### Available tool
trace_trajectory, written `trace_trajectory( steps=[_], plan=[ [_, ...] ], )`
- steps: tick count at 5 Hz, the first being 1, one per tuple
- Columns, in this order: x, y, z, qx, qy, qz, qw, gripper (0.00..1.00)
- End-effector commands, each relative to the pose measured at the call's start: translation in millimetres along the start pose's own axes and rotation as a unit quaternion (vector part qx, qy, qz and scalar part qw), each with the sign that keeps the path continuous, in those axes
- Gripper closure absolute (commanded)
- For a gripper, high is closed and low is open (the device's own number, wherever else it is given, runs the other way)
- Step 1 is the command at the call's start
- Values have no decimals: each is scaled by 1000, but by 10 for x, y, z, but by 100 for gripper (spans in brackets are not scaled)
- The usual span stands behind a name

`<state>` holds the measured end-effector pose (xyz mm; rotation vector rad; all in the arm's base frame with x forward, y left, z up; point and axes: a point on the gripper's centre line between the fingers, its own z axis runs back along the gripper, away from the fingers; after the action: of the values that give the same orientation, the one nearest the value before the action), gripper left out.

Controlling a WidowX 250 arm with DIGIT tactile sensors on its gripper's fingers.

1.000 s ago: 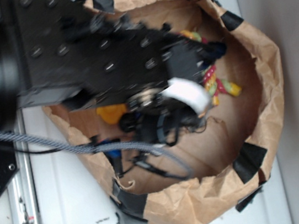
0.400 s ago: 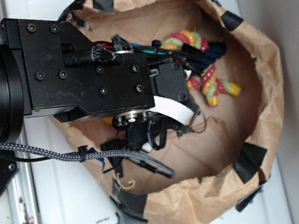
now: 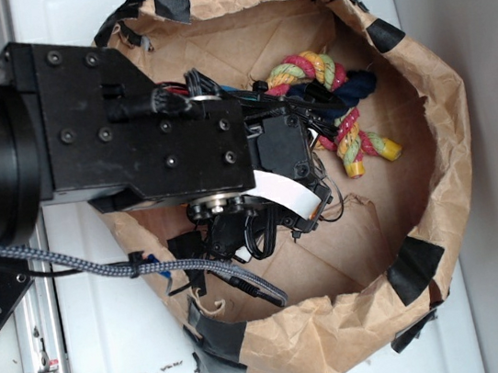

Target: Grab the silver keys.

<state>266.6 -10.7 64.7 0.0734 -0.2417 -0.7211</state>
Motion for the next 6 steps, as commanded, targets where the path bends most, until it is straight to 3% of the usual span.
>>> trace_trajectory(
  steps=[1,3,6],
  plan=[
    [168,17,-66,24,-19,-19,999,0],
    [257,-57,-217,47,-18,-30,998,0],
    [253,118,-277,54,-8,-4,998,0]
  ],
)
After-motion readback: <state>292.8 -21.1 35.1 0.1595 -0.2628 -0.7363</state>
